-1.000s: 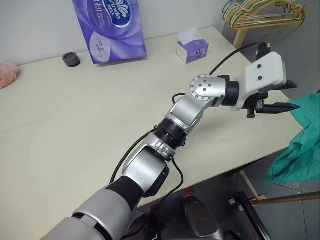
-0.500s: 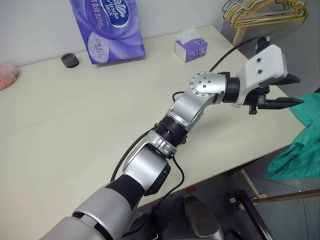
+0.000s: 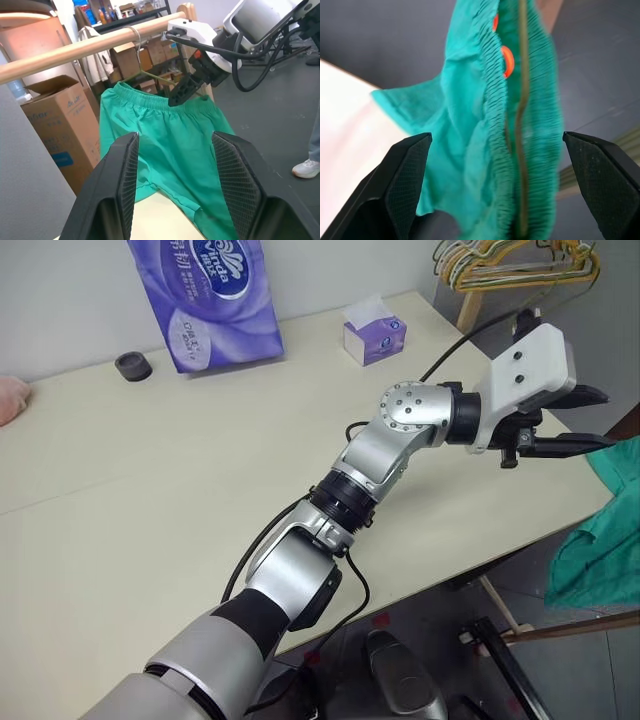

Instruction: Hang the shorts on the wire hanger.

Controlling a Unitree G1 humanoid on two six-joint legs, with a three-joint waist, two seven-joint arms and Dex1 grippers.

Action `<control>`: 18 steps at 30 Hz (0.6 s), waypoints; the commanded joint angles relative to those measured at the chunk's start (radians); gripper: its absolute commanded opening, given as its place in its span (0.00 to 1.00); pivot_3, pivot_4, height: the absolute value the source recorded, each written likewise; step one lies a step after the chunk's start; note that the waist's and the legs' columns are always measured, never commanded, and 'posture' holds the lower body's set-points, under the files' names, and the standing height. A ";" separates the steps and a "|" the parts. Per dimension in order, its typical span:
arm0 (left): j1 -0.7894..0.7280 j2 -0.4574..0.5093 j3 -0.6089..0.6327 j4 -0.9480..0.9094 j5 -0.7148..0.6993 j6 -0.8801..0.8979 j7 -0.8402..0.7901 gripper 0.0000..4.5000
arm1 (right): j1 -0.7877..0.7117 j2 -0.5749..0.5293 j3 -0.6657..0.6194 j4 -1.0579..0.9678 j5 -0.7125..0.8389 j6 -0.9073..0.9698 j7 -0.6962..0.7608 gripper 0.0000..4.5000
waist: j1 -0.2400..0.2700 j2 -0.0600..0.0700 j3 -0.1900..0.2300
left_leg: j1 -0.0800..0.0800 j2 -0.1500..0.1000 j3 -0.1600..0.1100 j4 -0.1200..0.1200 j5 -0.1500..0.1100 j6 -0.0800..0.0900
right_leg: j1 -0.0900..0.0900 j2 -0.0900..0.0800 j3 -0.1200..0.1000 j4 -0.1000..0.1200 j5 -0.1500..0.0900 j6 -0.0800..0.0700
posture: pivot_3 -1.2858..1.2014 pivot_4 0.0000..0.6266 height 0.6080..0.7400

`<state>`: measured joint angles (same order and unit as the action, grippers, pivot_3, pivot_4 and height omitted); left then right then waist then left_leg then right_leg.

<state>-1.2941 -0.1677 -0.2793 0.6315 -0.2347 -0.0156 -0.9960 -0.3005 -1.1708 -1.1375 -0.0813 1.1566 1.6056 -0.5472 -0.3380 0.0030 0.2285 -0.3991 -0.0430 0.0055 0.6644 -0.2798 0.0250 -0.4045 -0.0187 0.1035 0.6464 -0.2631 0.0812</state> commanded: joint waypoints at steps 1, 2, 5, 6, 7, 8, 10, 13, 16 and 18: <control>-0.056 -0.119 -0.003 -0.021 -0.013 -0.024 -0.003 0.54 | -0.045 -0.041 -0.021 -0.125 -0.069 0.009 0.001 1.00 | -0.002 0.000 0.000 | 0.000 0.000 0.000 0.000 0.000 0.000 | 0.000 0.000 0.000 0.000 0.000 0.000 | 0.33 0.27 1.00; -0.056 -0.119 -0.003 -0.020 -0.013 -0.025 -0.002 0.54 | -0.056 -0.043 -0.016 -0.145 -0.087 0.009 0.004 1.00 | -0.004 0.001 0.000 | 0.000 0.000 0.000 0.000 0.000 0.000 | 0.000 0.000 0.000 0.000 0.000 0.000 | 0.33 0.27 1.00; -0.055 -0.120 -0.005 -0.018 -0.013 -0.027 -0.003 0.54 | -0.097 -0.040 0.004 -0.188 -0.122 0.009 -0.004 1.00 | -0.017 0.001 0.000 | 0.000 0.000 0.000 0.000 0.000 0.000 | 0.000 0.000 0.000 0.001 0.000 0.000 | 0.32 0.27 1.00; -0.055 -0.121 -0.005 -0.018 -0.013 -0.028 -0.003 0.54 | -0.111 -0.048 0.018 -0.204 -0.141 0.009 0.000 1.00 | -0.020 0.001 0.000 | 0.000 0.000 0.000 0.000 0.000 0.000 | 0.000 0.000 0.000 0.001 0.000 0.000 | 0.32 0.27 1.00; -0.055 -0.121 -0.006 -0.018 -0.013 -0.029 -0.004 0.54 | -0.125 -0.060 0.034 -0.219 -0.165 0.009 0.009 1.00 | -0.023 0.001 -0.001 | 0.000 0.000 0.000 0.000 0.000 0.000 | 0.000 0.000 0.000 0.001 0.000 0.000 | 0.32 0.27 1.00; -0.055 -0.121 -0.006 -0.018 -0.013 -0.029 -0.004 0.54 | -0.143 -0.066 0.048 -0.229 -0.186 0.009 0.015 1.00 | -0.025 0.002 -0.001 | 0.000 0.000 0.001 0.000 0.000 0.000 | 0.000 0.000 0.000 0.001 0.000 0.000 | 0.32 0.27 1.00; -0.057 -0.121 -0.005 -0.015 -0.013 -0.031 -0.003 0.54 | -0.168 -0.093 0.096 -0.264 -0.230 -0.017 0.046 1.00 | -0.027 0.003 -0.002 | 0.000 0.000 0.001 0.000 0.000 0.001 | 0.000 0.000 0.001 0.001 0.000 0.000 | 0.32 0.27 1.00; -0.055 -0.117 -0.006 -0.014 -0.010 -0.028 0.001 0.54 | -0.228 -0.091 0.188 -0.331 -0.247 -0.049 0.100 1.00 | -0.035 0.004 -0.002 | 0.001 0.000 0.001 0.000 0.000 0.001 | 0.000 0.000 0.001 0.002 0.000 0.000 | 0.33 0.27 1.00; -0.031 -0.094 -0.015 -0.028 -0.005 -0.014 -0.005 0.54 | -0.254 -0.076 0.303 -0.417 -0.245 -0.117 0.195 1.00 | -0.049 0.004 -0.002 | 0.001 0.000 0.001 0.001 0.000 0.001 | 0.000 0.000 0.001 0.002 0.001 0.001 | 0.34 0.27 1.00; 0.005 -0.061 -0.024 -0.054 -0.003 0.002 -0.016 0.54 | -0.236 -0.040 0.358 -0.473 -0.249 -0.160 0.254 1.00 | -0.051 0.004 -0.002 | 0.001 0.000 0.001 0.001 0.000 0.001 | 0.000 0.000 0.002 0.003 0.001 0.001 | 0.34 0.27 1.00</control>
<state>-1.2916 -0.1661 -0.2999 0.6285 -0.2342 -0.0206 -0.9992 -0.5406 -1.2210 -0.8028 -0.4944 0.9177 1.4913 -0.3405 -0.3888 0.0068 0.2262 -0.3977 -0.0428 0.0067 0.6653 -0.2799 0.0260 -0.4047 -0.0189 0.1050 0.6494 -0.2623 0.0819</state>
